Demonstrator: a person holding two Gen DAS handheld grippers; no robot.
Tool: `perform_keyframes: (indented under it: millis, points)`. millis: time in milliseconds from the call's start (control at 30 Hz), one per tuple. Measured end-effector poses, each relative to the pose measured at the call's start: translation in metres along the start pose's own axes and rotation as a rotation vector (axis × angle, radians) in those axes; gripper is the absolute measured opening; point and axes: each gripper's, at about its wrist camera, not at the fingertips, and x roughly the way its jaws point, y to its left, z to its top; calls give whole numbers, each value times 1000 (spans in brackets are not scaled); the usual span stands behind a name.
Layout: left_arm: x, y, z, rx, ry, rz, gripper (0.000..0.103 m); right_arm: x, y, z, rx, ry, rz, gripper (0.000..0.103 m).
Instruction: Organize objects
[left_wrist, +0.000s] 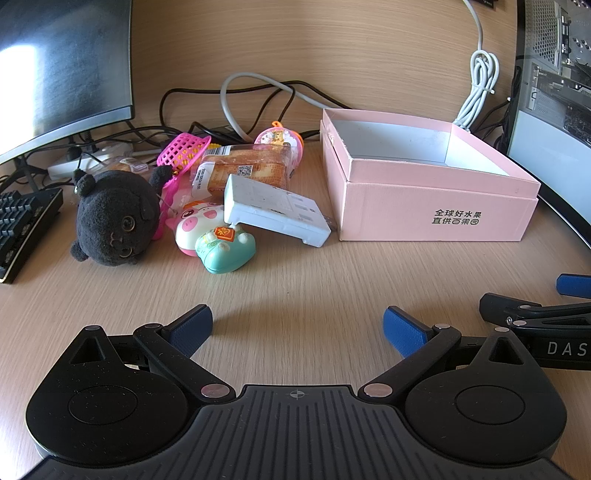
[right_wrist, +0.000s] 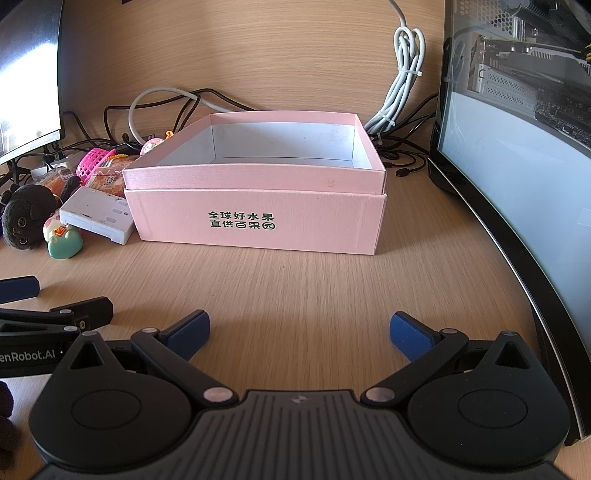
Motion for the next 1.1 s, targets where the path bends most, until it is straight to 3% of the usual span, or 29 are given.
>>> perform_keyframes:
  millis: [1100]
  points:
    - [3,-1,-6,-1,-1,1,102,0,0,0,0,0,0,103]
